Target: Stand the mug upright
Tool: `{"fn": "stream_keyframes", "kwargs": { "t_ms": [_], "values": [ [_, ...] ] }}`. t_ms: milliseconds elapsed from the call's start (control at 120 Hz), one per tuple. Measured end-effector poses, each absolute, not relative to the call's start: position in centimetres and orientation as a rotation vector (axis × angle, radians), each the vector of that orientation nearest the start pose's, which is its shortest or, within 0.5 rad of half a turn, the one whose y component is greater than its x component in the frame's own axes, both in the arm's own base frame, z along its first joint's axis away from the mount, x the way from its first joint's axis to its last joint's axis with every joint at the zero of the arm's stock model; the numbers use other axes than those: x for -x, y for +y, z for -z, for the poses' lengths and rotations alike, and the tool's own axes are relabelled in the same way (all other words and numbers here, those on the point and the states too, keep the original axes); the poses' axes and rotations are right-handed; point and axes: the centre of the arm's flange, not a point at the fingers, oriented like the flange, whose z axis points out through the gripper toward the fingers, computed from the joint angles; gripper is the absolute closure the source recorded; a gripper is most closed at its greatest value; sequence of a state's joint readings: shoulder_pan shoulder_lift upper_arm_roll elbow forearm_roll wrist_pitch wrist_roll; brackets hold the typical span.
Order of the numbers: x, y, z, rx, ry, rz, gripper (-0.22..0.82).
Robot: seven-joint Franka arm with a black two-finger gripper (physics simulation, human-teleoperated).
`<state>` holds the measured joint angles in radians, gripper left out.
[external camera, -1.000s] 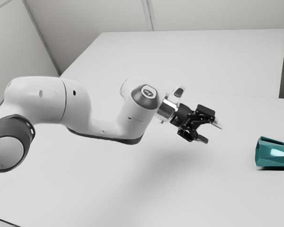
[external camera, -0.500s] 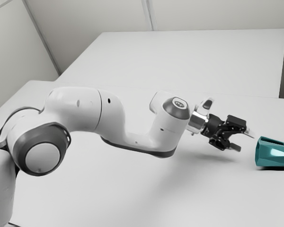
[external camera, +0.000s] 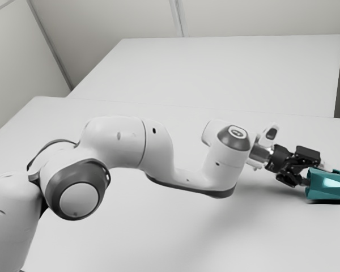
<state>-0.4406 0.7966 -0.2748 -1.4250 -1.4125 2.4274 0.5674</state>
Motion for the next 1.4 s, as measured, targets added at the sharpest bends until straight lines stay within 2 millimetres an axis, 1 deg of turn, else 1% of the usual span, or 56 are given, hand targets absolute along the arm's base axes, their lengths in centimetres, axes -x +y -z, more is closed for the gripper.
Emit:
{"fn": "stream_keyframes", "kwargs": {
  "t_ms": [92,142,375,442,525,633,725,808,992,1092,1233,1325,1400],
  "values": [
    [-59.2,-46.1,-25.3,-1.934,-0.042,-0.041,0.00],
    [-59.1,-46.1,-25.3,-1.914,-0.041,-0.039,0.03],
    [-58.6,-46.5,-25.0,-1.867,-0.072,-0.051,0.29],
    [-58.5,-46.7,-24.9,-1.858,-0.085,-0.057,0.34],
    [-58.5,-46.8,-24.3,-1.850,-0.100,-0.059,0.40],
    [-58.4,-46.9,-24.3,-1.841,-0.123,-0.070,0.56],
    [-58.4,-46.9,-24.4,-1.836,-0.142,-0.082,0.65],
    [-58.4,-47.0,-24.5,-1.832,-0.158,-0.093,0.70],
    [-58.4,-47.0,-24.8,-1.828,-0.187,-0.114,0.75],
    [-58.6,-46.8,-25.5,-1.826,-0.205,-0.133,0.77],
    [-59.5,-45.7,-28.2,-1.842,-0.255,-0.187,0.78],
    [-60.9,-43.2,-30.3,-1.916,-0.364,-0.230,0.78],
    [-61.6,-40.7,-31.4,-2.007,-0.462,-0.237,0.78]
  ]
}}
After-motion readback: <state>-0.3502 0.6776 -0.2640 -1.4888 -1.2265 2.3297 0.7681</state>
